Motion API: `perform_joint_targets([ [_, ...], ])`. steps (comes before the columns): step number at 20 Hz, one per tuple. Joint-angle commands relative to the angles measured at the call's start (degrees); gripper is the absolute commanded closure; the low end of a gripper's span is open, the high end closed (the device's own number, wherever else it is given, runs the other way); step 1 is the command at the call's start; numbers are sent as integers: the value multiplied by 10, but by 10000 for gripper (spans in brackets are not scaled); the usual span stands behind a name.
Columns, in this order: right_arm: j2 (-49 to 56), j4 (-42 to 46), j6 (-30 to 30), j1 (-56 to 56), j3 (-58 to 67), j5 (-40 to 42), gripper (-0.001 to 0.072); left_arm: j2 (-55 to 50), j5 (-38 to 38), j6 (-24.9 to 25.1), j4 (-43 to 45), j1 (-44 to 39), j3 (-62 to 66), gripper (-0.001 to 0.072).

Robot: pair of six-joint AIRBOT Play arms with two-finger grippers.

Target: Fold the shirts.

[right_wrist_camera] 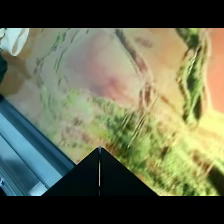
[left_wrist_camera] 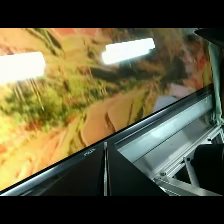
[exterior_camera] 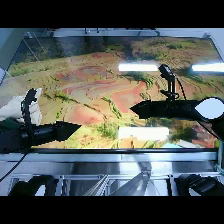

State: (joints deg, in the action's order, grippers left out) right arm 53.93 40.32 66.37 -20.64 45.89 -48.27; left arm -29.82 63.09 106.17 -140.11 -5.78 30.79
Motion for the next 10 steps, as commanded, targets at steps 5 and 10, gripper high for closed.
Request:
perform_joint_targets([
  [5, 0, 0, 0, 0, 0, 0, 696, 1, -1, -12, 34, 21, 16, 330],
  [10, 0, 0, 0, 0, 0, 0, 696, -118, 0, -42, 314, 206, 198, -13],
])
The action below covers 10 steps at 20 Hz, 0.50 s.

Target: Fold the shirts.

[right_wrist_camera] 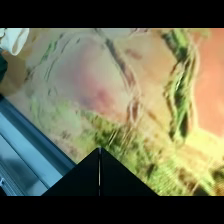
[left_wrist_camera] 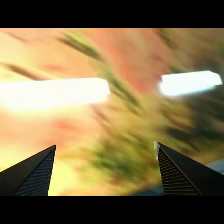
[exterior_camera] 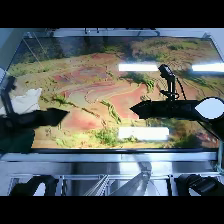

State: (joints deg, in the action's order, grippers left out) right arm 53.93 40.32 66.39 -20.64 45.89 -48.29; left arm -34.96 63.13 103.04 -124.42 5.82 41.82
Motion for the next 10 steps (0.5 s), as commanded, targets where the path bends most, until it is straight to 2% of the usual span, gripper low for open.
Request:
perform_joint_targets([
  [1, 1, 0, 0, 0, 0, 0, 696, -119, -1, -9, 195, 133, 125, -13],
  [5, 1, 0, 0, 0, 0, 0, 696, -342, 8, 40, 209, 254, 217, -12],
  [9, 1, 0, 0, 0, 0, 0, 696, -531, 24, 63, 209, 251, 286, -9],
  [10, 1, 0, 0, 0, 0, 0, 696, -565, 27, 62, 209, 242, 303, 26],
])
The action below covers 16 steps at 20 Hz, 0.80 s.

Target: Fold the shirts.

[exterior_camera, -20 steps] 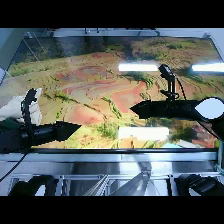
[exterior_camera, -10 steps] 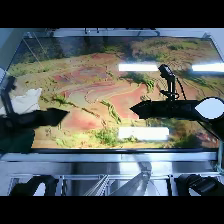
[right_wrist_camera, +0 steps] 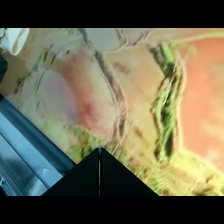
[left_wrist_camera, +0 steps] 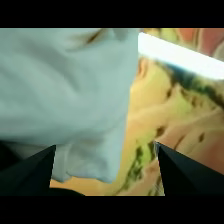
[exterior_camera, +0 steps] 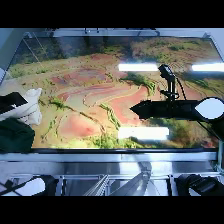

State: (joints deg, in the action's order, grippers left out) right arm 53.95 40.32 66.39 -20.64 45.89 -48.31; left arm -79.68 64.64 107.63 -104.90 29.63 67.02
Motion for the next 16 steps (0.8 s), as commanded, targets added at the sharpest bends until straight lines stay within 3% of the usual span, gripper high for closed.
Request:
perform_joint_targets([
  [1, 0, 0, 0, 0, 0, 0, 696, -149, 20, 16, 14, -8, 72, 324],
  [2, 0, 0, 0, 0, 0, 0, 696, -171, 36, 17, 14, -19, 93, 711],
  [6, 0, 0, 0, 0, 0, 0, 696, -209, 92, 17, 13, -80, 173, 697],
  [11, 0, 0, 0, 0, 0, 0, 696, -162, 117, 11, 24, -179, 211, 694],
  [15, 0, 0, 0, 0, 0, 0, 696, -151, 142, -16, 36, -144, 211, 683],
  [16, 0, 0, 0, 0, 0, 0, 696, -151, 148, -16, 27, -131, 211, 490],
])
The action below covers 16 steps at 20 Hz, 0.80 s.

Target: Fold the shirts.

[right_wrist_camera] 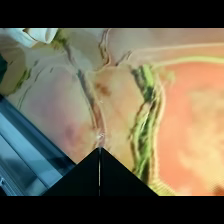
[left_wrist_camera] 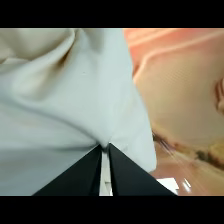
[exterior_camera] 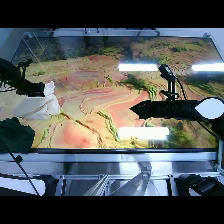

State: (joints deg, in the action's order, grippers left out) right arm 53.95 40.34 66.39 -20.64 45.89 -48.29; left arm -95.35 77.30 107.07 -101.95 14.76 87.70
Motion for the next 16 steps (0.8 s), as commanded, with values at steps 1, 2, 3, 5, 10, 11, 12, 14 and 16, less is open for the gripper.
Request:
perform_joint_targets([
  [1, 0, 0, 0, 0, 0, 0, 696, 5, 20, -10, -16, 28, 4, 303],
  [2, 0, 0, 0, 0, 0, 0, 696, 5, 19, -1, -49, 34, 4, 287],
  [3, 0, 0, 0, 0, 0, 0, 696, 5, 21, 17, -96, 33, 4, 287],
  [5, 0, 0, 0, 0, 0, 0, 696, 5, 18, 36, -156, 14, 4, 287],
  [10, 0, 0, 0, 0, 0, 0, 696, -22, -15, -53, 70, -58, 4, 287],
  [11, 0, 0, 0, 0, 0, 0, 696, -27, -12, -77, 120, -65, 4, 286],
  [12, 0, 0, 0, 0, 0, 0, 696, -31, -12, -97, 160, -69, 4, 286],
  [14, 0, 0, 0, 0, 0, 0, 696, -32, -26, -111, 190, -69, 4, 287],
  [16, 0, 0, 0, 0, 0, 0, 696, -32, -42, -111, 199, -68, 3, 287],
])
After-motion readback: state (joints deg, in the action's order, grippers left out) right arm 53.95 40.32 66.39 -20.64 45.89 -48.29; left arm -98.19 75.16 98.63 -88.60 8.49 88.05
